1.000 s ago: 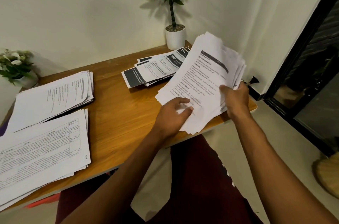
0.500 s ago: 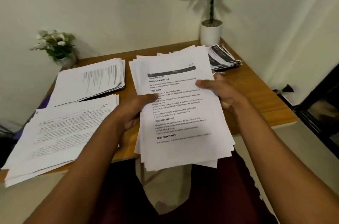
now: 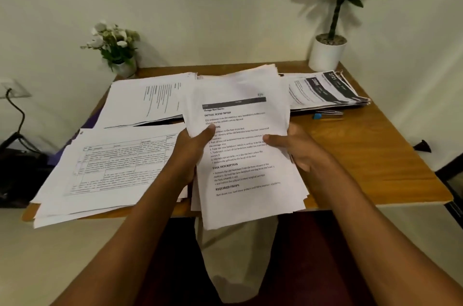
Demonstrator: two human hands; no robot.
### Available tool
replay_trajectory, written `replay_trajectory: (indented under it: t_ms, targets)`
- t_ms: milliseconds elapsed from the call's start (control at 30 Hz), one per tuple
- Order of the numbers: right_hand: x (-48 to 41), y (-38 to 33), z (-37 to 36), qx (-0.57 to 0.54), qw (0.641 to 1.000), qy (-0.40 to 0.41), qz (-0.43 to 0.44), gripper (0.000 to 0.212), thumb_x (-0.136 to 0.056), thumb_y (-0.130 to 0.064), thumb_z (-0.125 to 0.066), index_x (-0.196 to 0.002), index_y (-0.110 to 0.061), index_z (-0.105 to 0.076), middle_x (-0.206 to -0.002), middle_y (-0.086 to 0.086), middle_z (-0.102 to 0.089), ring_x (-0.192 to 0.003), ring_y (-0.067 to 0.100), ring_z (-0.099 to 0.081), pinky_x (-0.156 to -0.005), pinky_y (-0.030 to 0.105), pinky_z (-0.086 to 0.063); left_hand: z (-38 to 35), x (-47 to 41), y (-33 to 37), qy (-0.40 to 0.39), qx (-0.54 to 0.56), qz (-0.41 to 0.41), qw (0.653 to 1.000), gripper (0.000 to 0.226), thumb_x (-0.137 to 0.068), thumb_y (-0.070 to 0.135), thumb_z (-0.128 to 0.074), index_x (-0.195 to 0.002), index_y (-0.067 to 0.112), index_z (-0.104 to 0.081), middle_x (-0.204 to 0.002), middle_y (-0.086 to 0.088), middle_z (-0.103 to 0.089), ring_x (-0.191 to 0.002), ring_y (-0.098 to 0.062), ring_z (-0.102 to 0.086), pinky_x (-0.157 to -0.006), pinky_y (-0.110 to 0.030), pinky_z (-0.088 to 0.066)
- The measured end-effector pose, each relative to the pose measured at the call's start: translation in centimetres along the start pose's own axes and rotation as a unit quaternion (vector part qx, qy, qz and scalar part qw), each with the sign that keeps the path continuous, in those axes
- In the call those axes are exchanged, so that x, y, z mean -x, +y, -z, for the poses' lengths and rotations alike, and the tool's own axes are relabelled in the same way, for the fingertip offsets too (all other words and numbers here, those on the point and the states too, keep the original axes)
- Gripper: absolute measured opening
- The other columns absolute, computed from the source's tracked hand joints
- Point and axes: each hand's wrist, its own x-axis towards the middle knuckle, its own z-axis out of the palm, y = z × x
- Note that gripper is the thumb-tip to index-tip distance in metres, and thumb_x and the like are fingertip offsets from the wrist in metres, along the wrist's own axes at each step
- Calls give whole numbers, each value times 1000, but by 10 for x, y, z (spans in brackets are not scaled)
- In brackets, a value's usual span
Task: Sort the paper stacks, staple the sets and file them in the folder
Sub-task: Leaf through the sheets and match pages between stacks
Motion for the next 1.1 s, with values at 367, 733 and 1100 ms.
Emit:
replay_trajectory:
  t_ms: [367,733,1100]
  targets:
    - [-18,24,0,-94,969,196,117,49,-81,9,-77,-122,-7,-56,-107,12,-76,-99,28,-75,-83,43,-62,-7,-5,-37,27,-105,-82,991,29,-95,22,-70,-123,16,-65,-110,2,-76,-94,-19,-76,-81,-42,-63]
    - [-27,44,-1,79,944,249,200,46,-79,-11,-86,-117,-26,-66,-117,-3,-69,-106,5,-67,-87,26,-58,-5,-5,-45,40,-111,-81,990,24,-94,26,-71,-117,21,-66,-104,2,-77,-88,-20,-77,-79,-50,-63]
    - [-25,42,-1,106,931,272,221,40,-78,-19,-88,-107,-33,-66,-126,3,-63,-113,10,-64,-94,29,-57,-6,-4,-44,45,-122,-94,987,27,-94,26,-71,-119,19,-64,-106,3,-75,-86,-12,-76,-78,-45,-64]
